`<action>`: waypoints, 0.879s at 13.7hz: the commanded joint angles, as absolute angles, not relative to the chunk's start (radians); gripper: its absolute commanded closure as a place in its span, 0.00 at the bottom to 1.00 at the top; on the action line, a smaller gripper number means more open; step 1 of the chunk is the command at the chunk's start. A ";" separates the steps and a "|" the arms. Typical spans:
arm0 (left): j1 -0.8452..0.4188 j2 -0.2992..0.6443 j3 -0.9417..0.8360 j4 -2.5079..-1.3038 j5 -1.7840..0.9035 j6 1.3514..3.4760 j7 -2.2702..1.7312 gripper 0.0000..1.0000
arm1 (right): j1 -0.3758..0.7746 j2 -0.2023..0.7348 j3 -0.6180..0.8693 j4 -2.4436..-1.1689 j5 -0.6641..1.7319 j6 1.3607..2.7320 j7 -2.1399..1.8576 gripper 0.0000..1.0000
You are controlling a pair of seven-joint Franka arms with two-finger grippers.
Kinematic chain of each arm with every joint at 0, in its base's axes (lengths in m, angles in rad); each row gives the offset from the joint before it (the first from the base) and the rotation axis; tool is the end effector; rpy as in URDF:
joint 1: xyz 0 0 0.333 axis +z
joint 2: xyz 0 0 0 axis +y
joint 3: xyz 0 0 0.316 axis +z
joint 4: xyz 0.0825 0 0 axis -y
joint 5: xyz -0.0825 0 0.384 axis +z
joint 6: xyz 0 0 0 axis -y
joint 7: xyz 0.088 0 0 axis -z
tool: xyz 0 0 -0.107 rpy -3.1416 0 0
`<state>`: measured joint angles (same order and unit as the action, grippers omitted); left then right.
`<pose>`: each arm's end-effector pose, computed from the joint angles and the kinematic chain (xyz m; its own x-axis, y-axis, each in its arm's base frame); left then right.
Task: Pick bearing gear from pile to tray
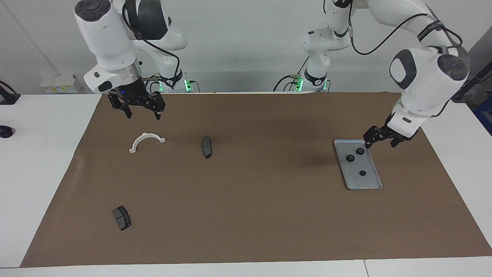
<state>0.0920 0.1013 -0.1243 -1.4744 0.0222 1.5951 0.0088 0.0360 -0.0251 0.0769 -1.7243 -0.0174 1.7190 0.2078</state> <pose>0.5882 -0.0128 0.6148 0.9990 -0.0407 0.0201 -0.0405 -0.9991 -0.0098 0.5527 0.0615 0.5784 0.9955 -0.0922 0.0232 -0.0925 -0.9956 0.0147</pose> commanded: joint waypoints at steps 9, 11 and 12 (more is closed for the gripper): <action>0.074 0.060 -0.118 -1.494 0.021 1.566 0.015 0.00 | 0.018 -0.048 0.081 -1.747 0.006 1.727 0.187 0.00; 0.074 0.060 -0.118 -1.496 0.021 1.569 0.015 0.00 | 0.018 -0.048 0.081 -1.747 0.006 1.727 0.187 0.00; 0.072 0.060 -0.118 -1.496 0.021 1.571 0.015 0.00 | 0.018 -0.048 0.081 -1.747 0.006 1.727 0.187 0.00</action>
